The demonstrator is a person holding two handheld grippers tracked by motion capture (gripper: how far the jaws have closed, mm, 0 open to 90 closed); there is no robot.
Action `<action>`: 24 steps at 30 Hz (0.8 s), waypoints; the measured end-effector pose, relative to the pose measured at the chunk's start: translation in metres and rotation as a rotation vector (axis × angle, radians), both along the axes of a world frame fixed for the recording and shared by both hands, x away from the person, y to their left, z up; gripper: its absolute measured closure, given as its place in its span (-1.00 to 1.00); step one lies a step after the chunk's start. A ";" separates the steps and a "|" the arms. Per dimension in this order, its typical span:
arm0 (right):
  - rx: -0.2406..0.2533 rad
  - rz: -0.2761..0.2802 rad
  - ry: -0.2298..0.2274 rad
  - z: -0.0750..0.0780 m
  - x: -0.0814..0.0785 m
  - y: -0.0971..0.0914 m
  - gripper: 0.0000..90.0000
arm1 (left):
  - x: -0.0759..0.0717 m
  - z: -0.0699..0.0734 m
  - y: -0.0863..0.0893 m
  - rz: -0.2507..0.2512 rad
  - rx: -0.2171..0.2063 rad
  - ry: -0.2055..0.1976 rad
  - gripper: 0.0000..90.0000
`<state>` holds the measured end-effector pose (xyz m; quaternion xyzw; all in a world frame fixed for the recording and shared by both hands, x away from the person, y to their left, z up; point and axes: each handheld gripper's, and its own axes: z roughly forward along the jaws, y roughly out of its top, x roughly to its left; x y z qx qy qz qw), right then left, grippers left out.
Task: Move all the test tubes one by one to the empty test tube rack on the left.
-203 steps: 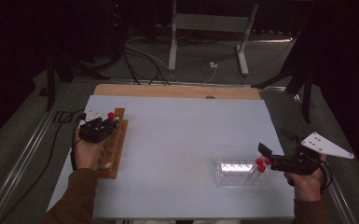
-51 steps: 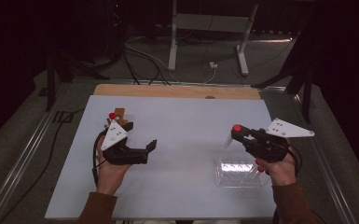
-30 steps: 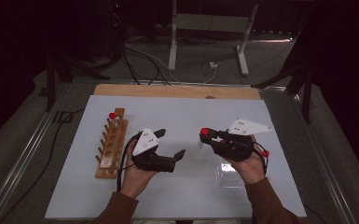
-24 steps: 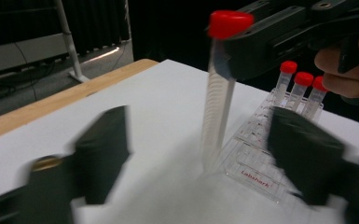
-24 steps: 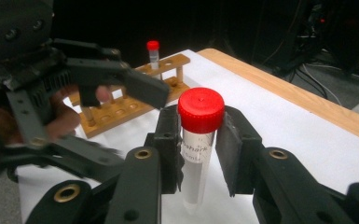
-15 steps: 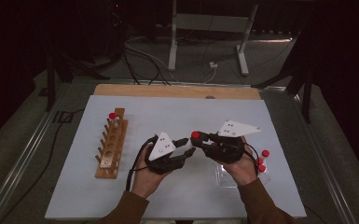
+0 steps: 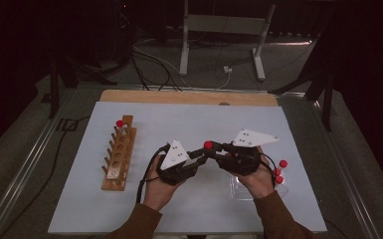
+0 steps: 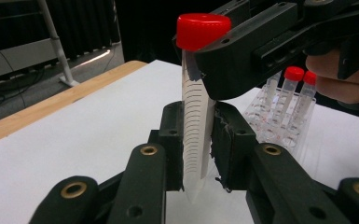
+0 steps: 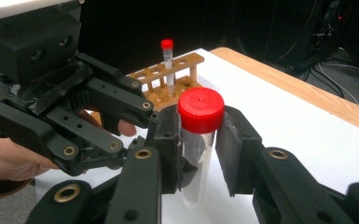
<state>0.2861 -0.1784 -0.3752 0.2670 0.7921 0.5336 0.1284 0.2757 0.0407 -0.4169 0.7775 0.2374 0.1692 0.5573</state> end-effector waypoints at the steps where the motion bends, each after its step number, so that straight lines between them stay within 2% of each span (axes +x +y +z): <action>1: 0.000 0.000 0.000 0.000 0.000 0.000 0.57 | 0.000 0.000 0.000 0.002 -0.001 -0.002 0.69; 3: -0.002 0.004 -0.001 0.000 0.000 0.001 0.54 | 0.000 -0.001 0.000 0.005 -0.004 -0.003 0.69; 4: 0.000 0.007 0.001 0.000 0.000 0.001 0.47 | 0.000 -0.001 0.000 0.006 -0.002 -0.004 0.69; 9: 0.029 -0.013 0.015 0.001 0.002 -0.002 -0.17 | 0.003 0.000 0.007 0.033 -0.003 -0.001 0.69; 15: 0.018 -0.084 0.003 0.003 0.002 -0.012 -0.63 | 0.005 0.001 0.018 0.066 -0.020 0.005 0.69; 17: 0.013 -0.095 0.000 0.004 0.002 -0.014 -0.68 | 0.006 0.001 0.023 0.077 -0.025 0.009 0.69; 18: 0.012 -0.113 -0.003 0.006 0.002 -0.019 -0.81 | 0.007 0.001 0.025 0.083 -0.027 0.010 0.69; 20: 0.009 -0.129 -0.008 0.007 0.002 -0.026 -0.94 | 0.007 0.002 0.033 0.099 -0.032 0.009 0.69; 24: -0.001 -0.158 -0.018 0.011 0.002 -0.040 -1.00 | 0.009 0.003 0.043 0.121 -0.041 0.011 0.69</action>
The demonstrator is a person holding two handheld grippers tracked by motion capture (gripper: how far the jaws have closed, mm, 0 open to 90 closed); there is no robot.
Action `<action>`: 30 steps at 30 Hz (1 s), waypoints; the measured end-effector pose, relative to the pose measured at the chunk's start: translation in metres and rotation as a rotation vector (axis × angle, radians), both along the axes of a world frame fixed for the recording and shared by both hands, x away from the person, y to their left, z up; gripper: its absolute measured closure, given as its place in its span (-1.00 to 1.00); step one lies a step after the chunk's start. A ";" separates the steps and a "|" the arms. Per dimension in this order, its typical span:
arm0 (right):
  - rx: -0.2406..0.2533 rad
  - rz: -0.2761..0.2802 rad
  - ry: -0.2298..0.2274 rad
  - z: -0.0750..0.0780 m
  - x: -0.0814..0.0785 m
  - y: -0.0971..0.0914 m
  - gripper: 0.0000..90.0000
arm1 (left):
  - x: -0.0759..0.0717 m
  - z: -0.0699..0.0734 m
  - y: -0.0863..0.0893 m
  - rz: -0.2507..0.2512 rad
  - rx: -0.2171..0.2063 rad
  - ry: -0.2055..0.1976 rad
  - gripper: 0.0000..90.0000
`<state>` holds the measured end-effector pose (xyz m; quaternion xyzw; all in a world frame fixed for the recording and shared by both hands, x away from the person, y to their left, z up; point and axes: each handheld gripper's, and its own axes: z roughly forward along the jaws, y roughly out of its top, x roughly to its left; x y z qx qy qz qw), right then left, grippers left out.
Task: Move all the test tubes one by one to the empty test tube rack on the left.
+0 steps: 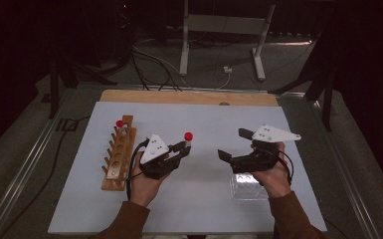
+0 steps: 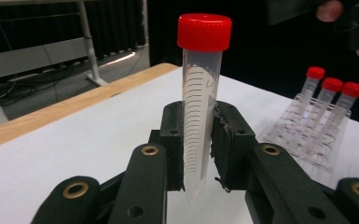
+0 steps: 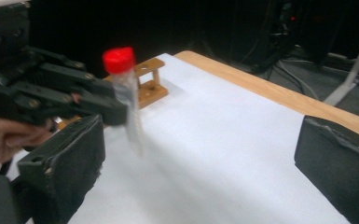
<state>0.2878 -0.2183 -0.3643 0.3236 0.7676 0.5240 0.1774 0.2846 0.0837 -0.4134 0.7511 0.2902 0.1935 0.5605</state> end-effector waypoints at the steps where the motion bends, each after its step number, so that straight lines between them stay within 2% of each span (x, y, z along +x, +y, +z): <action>1: -0.001 -0.007 -0.001 0.001 0.000 -0.003 -1.00 | 0.000 0.001 0.003 0.008 -0.003 -0.001 0.69; 4: -0.008 -0.022 -0.005 0.002 -0.001 -0.013 -1.00 | 0.001 0.003 0.013 0.028 -0.009 -0.005 0.69; 17: 0.026 -0.086 -0.023 0.003 -0.001 -0.047 -1.00 | 0.007 0.012 0.062 0.130 -0.025 -0.036 0.69; 19: 0.050 -0.099 -0.026 0.001 -0.002 -0.055 -1.00 | 0.008 0.012 0.070 0.151 -0.024 -0.043 0.69; 27: 0.045 -0.135 -0.029 -0.001 -0.002 -0.069 -1.00 | 0.011 0.015 0.096 0.212 -0.019 -0.057 0.69; 30: 0.045 -0.143 -0.026 -0.001 -0.004 -0.074 -1.00 | 0.014 0.016 0.109 0.238 -0.022 -0.048 0.69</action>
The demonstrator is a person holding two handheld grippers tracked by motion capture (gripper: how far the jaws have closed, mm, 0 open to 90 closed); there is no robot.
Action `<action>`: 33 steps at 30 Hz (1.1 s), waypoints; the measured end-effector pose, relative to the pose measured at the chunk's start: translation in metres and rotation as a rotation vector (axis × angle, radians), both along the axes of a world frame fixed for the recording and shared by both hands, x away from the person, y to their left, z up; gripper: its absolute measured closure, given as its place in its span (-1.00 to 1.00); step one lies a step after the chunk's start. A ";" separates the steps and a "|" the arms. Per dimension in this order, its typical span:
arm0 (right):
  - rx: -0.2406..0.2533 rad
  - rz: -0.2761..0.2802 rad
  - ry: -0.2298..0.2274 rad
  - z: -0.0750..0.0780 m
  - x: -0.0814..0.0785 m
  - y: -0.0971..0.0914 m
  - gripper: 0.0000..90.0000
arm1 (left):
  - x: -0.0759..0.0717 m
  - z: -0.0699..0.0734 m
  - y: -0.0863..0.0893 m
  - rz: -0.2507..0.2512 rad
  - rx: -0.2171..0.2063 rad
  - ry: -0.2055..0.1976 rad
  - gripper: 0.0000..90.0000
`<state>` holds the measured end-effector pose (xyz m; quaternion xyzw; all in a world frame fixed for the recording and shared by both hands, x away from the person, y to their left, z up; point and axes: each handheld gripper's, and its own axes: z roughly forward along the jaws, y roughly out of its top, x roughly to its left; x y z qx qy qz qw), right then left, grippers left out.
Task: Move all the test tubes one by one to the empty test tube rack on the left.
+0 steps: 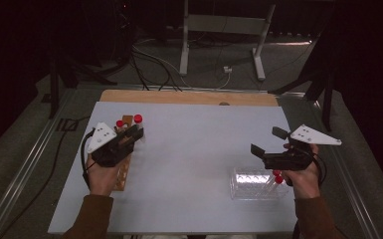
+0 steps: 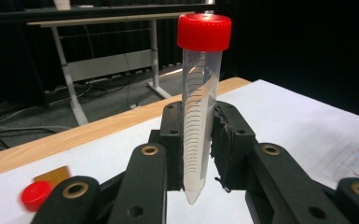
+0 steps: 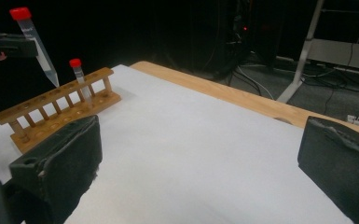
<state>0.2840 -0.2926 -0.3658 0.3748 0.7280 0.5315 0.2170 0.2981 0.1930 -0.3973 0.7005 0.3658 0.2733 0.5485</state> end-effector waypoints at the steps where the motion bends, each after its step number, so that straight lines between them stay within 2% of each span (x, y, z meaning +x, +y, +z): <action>1: 0.000 0.000 0.000 0.000 0.000 0.000 -1.00 | 0.000 0.000 0.000 0.000 0.000 0.000 0.69; 15: 0.000 -0.002 -0.003 -0.001 -0.003 -0.005 -1.00 | 0.015 -0.012 0.032 0.106 0.029 0.035 0.69; 23: 0.001 -0.004 -0.002 -0.002 -0.002 -0.007 -1.00 | 0.021 -0.020 0.043 0.141 0.017 0.061 0.69; 31: 0.003 -0.005 -0.002 -0.005 -0.003 -0.009 -1.00 | 0.027 -0.032 0.052 0.164 0.019 0.112 0.69; 33: 0.004 -0.005 -0.001 -0.005 -0.003 -0.009 -1.00 | 0.027 -0.034 0.054 0.169 0.000 0.113 0.69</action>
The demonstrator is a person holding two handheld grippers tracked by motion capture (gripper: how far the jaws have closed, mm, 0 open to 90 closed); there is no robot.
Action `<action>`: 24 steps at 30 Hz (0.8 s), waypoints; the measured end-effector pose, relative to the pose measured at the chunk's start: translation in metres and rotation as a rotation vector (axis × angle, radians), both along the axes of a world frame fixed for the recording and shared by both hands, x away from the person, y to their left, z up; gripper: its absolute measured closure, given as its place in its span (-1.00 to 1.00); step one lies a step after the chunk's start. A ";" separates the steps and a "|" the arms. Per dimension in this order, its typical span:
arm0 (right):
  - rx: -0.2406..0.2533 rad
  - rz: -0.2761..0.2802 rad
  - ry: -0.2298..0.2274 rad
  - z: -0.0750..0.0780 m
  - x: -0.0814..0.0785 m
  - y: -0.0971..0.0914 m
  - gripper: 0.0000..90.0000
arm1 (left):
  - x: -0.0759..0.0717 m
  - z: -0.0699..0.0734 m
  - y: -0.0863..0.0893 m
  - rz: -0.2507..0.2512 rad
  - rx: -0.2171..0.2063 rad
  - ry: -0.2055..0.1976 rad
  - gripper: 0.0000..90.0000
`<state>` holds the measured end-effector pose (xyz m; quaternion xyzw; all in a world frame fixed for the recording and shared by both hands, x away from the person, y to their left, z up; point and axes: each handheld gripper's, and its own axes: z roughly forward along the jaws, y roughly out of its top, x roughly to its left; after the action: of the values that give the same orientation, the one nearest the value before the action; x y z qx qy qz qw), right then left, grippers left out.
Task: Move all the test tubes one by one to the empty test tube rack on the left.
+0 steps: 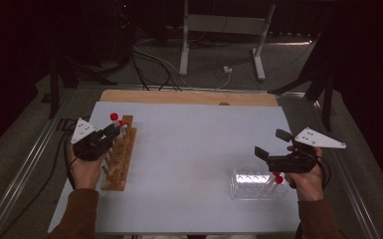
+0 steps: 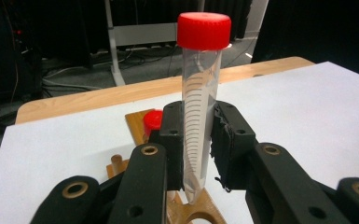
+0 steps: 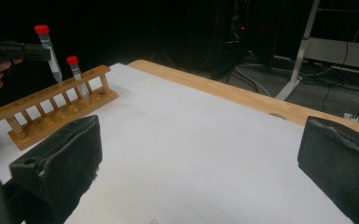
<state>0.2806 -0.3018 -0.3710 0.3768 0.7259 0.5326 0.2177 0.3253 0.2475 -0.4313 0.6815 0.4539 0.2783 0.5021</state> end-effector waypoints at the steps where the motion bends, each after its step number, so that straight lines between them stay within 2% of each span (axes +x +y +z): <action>1: 0.001 0.001 0.000 0.000 0.000 0.000 -1.00 | 0.000 0.000 0.001 0.004 -0.001 -0.001 0.69; 11: 0.004 0.004 0.005 -0.004 0.000 0.002 -1.00 | 0.004 -0.004 0.000 0.024 0.011 0.007 0.69; 15: 0.006 0.006 0.008 -0.006 0.000 0.001 -1.00 | 0.006 -0.011 -0.001 0.031 0.017 0.035 0.68; 16: 0.006 0.006 0.008 -0.006 0.000 0.001 -1.00 | 0.007 -0.015 -0.001 0.035 0.027 0.056 0.68; 21: 0.009 0.004 0.011 -0.008 -0.001 0.000 -1.00 | 0.007 -0.022 0.000 0.032 0.035 0.088 0.68; 24: 0.011 0.005 0.017 -0.010 -0.001 0.000 -1.00 | 0.008 -0.025 -0.002 0.030 0.054 0.108 0.68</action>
<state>0.2796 -0.3014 -0.3810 0.3805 0.7257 0.5341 0.2082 0.3337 0.2456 -0.4562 0.7019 0.4828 0.2607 0.4542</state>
